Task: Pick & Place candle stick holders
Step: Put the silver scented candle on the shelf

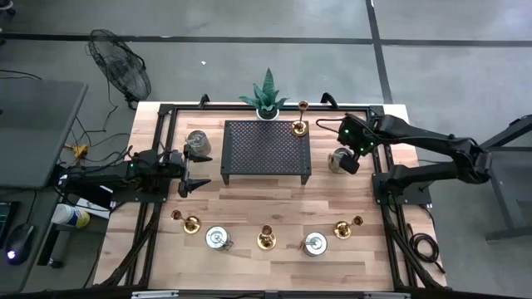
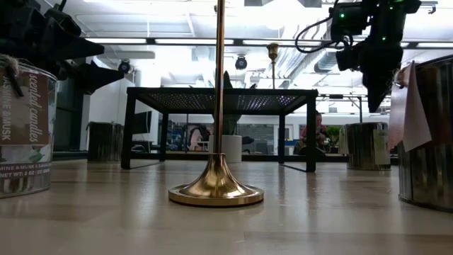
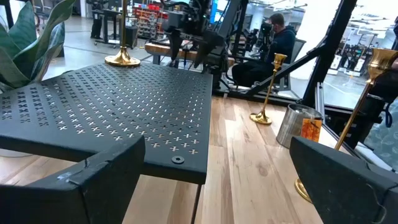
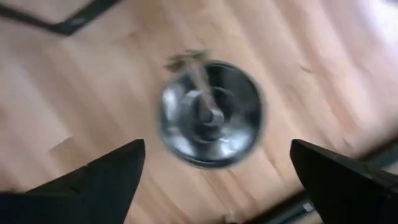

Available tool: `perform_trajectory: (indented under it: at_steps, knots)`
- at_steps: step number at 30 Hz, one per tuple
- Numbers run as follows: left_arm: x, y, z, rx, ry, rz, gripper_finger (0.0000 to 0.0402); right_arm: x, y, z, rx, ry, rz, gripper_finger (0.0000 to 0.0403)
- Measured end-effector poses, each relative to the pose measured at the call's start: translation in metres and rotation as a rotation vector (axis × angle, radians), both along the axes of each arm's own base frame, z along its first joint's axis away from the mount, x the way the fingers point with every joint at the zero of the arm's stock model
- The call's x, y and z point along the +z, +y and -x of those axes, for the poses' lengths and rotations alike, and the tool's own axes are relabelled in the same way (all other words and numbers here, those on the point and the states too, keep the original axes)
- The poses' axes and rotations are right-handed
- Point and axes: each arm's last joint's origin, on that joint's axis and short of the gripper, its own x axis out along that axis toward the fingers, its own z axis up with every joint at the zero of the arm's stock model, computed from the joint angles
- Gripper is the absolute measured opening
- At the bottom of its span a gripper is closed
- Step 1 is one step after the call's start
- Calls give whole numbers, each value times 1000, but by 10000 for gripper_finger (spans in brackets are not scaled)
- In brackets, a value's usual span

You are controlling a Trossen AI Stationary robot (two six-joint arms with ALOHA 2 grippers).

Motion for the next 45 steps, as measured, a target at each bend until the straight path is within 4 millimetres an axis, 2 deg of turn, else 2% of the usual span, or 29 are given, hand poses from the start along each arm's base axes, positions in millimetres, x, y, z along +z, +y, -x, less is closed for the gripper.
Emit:
perform_trajectory:
  at_steps: [3,7,23,32,45]
  knots:
    - [0,0,0,0,0,0,392,-3,0,-4,74,-20,-52,395]
    - [0,0,0,0,0,0,392,-6,-3,-6,144,31,-2,399]
    - [0,0,0,0,0,0,392,-13,-9,-11,189,60,28,400]
    - [0,0,0,0,0,0,392,-27,-10,-11,177,58,61,399]
    - [0,0,0,0,-1,0,392,-46,-9,-10,181,56,16,400]
